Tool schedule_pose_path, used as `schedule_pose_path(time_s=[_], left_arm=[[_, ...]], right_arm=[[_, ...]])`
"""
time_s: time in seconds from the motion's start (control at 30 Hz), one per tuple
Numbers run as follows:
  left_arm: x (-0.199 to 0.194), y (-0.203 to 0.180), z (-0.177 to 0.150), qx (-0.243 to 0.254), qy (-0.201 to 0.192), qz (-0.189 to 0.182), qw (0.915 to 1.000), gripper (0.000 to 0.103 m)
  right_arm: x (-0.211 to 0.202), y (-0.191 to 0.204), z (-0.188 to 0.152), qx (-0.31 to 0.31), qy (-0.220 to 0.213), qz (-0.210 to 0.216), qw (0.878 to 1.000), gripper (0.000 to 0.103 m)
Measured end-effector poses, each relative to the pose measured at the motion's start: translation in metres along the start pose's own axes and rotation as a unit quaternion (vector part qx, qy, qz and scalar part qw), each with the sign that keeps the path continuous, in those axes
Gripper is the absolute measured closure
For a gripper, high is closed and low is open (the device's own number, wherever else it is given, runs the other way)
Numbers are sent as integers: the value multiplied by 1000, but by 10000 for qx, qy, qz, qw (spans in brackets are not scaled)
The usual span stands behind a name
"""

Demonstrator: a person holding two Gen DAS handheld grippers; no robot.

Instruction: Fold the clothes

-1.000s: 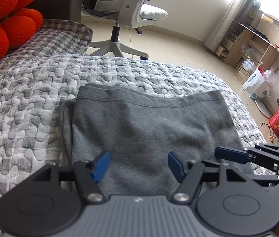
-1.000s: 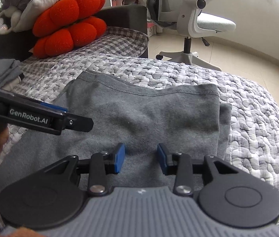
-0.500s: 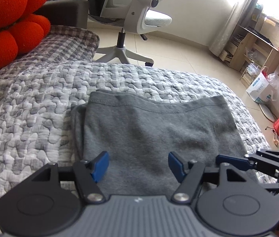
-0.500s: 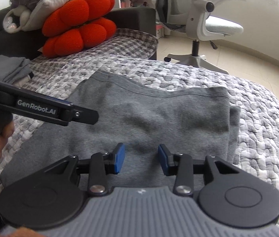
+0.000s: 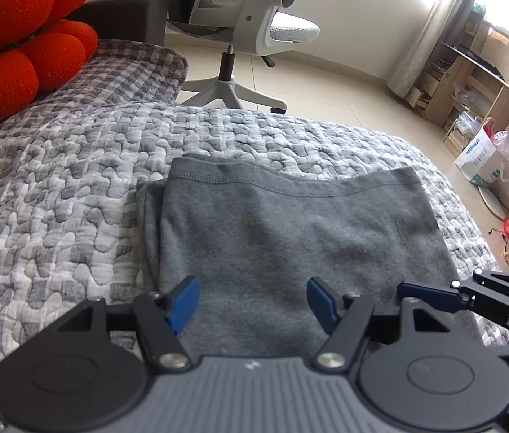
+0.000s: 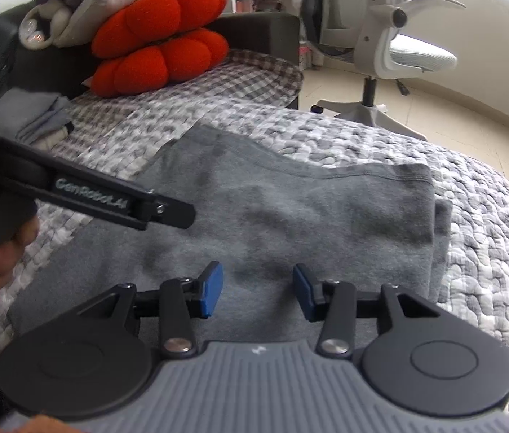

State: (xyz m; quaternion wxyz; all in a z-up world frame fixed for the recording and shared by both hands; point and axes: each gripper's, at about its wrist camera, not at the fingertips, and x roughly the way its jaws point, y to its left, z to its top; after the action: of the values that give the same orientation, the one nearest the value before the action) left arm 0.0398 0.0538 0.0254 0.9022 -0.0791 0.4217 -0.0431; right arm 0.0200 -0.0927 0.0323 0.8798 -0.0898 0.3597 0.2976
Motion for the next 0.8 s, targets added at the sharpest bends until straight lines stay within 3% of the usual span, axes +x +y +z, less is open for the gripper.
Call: schedule_pose_path(time_s=[0.8], left_arm=[[5,-1,-2,184,115,-39,9998,31]], right_arm=[[-1,10,-5,-45,256,-191,9995,55]])
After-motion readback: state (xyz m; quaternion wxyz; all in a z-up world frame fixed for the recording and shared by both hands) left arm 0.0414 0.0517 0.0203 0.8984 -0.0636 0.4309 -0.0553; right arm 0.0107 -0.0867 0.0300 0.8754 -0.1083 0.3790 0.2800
